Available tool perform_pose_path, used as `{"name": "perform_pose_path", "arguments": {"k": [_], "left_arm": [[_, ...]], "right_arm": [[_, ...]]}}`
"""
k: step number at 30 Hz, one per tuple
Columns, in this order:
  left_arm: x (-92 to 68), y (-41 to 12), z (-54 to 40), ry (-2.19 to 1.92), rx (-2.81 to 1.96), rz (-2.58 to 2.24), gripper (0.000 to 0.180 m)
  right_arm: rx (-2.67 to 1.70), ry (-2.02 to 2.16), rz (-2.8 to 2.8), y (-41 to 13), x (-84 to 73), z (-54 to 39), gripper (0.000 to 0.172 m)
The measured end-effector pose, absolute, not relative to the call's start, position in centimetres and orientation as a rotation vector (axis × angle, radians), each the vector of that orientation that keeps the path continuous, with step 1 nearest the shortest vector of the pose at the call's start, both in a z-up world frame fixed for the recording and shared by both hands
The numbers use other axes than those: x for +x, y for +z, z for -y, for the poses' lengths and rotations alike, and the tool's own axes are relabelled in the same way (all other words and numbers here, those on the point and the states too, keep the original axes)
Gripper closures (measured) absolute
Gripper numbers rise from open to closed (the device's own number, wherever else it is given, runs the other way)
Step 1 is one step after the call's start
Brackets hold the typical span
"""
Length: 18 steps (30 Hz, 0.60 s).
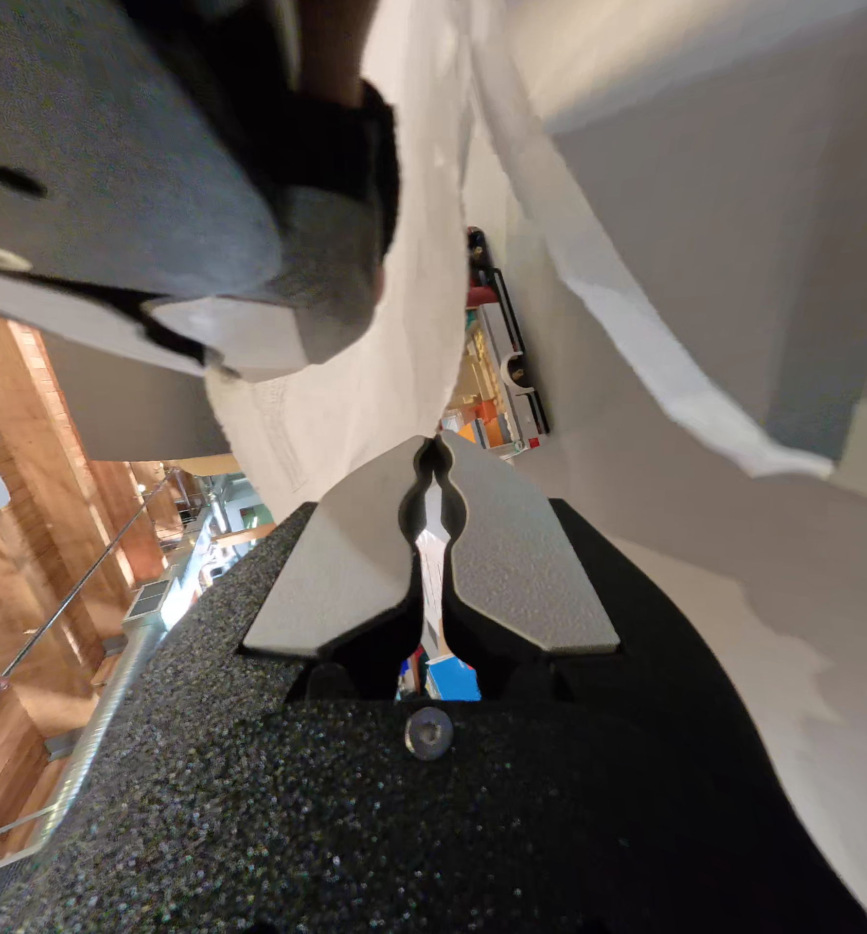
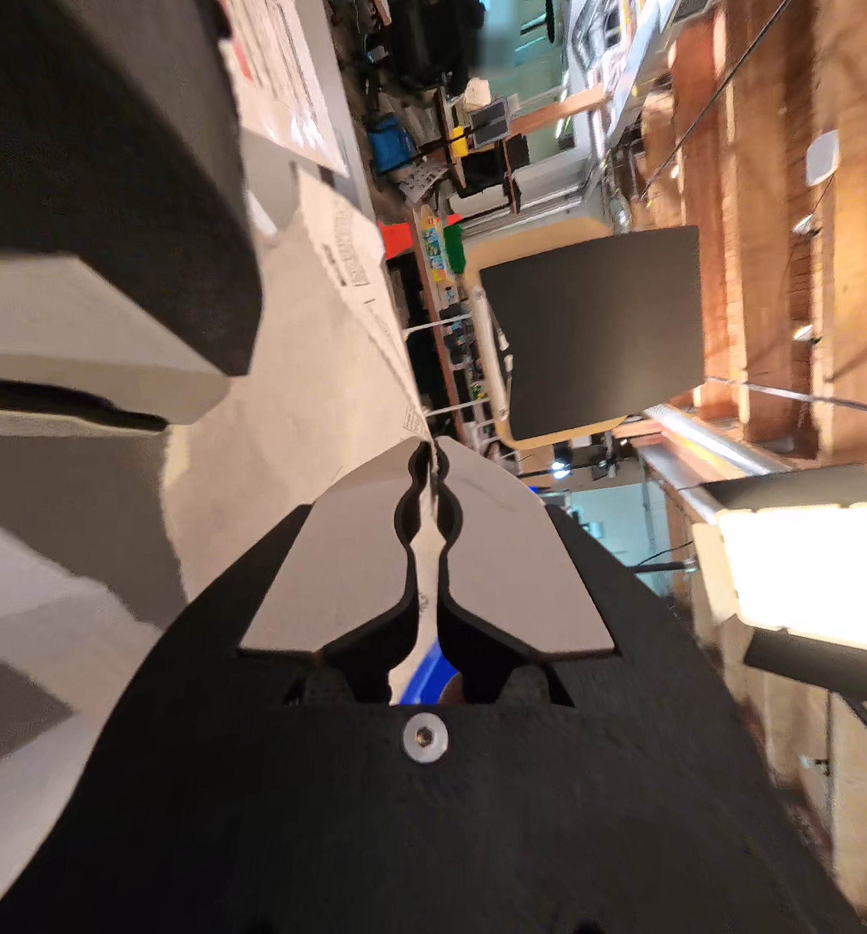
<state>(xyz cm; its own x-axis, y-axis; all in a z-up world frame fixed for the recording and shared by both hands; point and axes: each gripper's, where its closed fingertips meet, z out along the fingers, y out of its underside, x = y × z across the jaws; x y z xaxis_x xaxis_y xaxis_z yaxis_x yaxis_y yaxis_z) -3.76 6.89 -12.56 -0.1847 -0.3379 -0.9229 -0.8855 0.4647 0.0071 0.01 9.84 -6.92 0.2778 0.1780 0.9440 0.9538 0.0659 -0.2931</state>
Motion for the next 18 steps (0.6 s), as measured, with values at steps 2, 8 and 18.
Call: {"name": "perform_pose_path", "arguments": {"k": [2, 8, 18], "left_arm": [[-3.6, -13.5, -6.7, 0.693, -1.054, -1.751, 0.18], [-3.7, -14.5, -6.5, 0.643, -1.033, -1.706, 0.18], [-1.8, -14.5, -5.2, 0.325, -1.06, -1.495, 0.178]], "right_arm": [[-1.454, -0.842, 1.101, -8.3, 1.1, -9.6, 0.167], [-1.611, -0.906, 1.002, -11.5, 4.4, -8.3, 0.152], [-1.565, -0.825, 0.806, -10.9, 4.7, -6.7, 0.172]]}}
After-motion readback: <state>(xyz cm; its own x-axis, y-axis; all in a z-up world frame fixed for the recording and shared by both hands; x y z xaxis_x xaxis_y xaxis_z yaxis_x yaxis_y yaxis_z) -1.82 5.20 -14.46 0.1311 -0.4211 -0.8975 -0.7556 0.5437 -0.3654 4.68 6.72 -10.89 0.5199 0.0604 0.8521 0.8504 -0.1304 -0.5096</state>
